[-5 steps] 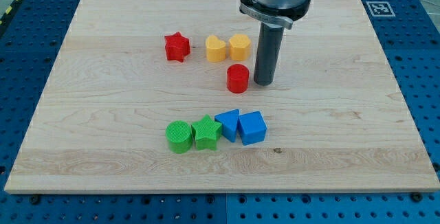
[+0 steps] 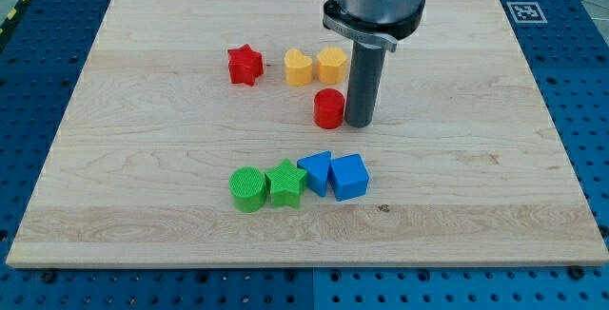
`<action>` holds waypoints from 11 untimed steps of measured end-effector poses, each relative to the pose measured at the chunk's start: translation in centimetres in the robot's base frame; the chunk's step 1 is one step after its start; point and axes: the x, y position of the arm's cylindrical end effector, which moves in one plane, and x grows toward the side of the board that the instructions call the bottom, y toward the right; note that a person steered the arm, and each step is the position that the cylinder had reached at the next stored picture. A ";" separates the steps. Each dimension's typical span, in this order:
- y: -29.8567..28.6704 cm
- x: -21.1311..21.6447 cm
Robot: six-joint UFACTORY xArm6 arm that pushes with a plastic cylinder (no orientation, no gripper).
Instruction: Push the red circle to the middle of red star and yellow heart
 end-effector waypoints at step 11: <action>-6.8 -1.7</action>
